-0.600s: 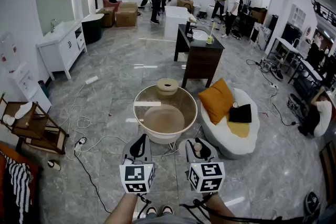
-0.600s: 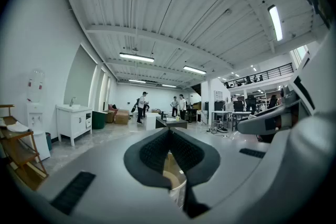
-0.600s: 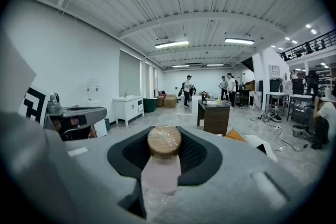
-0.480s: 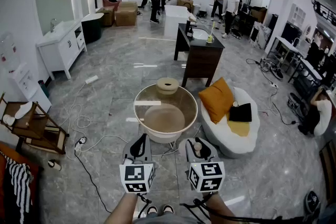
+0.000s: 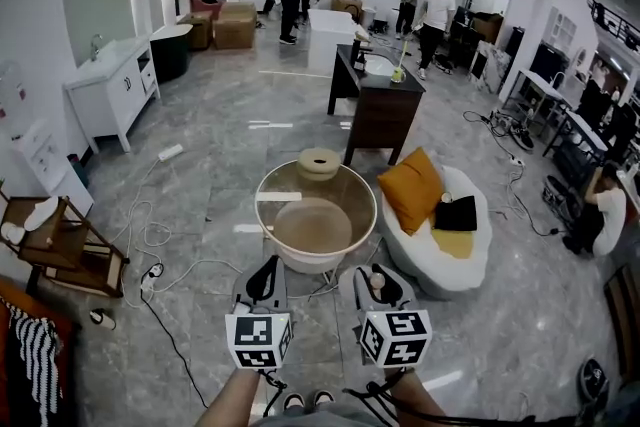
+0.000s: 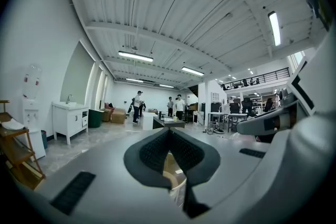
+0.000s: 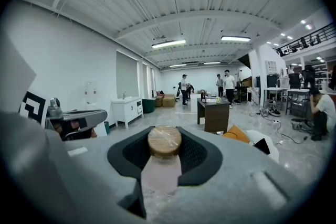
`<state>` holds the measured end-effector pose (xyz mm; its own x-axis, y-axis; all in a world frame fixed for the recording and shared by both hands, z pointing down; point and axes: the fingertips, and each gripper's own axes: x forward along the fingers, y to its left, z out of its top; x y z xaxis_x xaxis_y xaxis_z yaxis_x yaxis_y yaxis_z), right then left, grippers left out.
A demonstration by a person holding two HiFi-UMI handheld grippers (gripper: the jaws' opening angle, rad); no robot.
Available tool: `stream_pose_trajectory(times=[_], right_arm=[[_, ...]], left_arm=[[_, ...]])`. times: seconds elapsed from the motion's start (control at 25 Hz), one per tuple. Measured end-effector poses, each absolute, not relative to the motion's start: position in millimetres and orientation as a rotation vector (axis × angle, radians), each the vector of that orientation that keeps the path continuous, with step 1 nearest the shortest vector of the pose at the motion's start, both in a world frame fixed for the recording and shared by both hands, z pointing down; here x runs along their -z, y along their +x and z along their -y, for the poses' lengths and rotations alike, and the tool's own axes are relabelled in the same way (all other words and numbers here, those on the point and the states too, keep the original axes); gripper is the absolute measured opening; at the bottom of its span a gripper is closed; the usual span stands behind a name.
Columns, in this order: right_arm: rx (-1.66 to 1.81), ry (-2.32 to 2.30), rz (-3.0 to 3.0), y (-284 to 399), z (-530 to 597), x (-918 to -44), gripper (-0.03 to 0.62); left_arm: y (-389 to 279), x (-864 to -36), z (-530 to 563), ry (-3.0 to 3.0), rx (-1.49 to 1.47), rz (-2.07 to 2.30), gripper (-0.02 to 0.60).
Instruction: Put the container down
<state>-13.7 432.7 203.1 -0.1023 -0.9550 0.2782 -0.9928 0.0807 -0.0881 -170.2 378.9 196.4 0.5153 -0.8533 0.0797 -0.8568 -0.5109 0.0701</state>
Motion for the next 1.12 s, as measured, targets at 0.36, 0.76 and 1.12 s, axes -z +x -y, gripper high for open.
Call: stream_pose_trajectory(times=[0.36, 0.76, 1.12], right_arm=[[-0.434, 2.039, 2.156, -9, -426, -219, 0.126], [-0.419, 2.04, 2.152, 22, -368, -223, 0.126], [-0.406, 1.988, 2.184, 62, -294, -215, 0.126]], left_arm=[[-171, -212, -368, 2.639, -0.082, 1.466, 0.003], [-147, -221, -316, 2.613, -0.089, 1.482, 0.003], [-109, -209, -246, 2.603, -0.074, 1.532, 0.003]])
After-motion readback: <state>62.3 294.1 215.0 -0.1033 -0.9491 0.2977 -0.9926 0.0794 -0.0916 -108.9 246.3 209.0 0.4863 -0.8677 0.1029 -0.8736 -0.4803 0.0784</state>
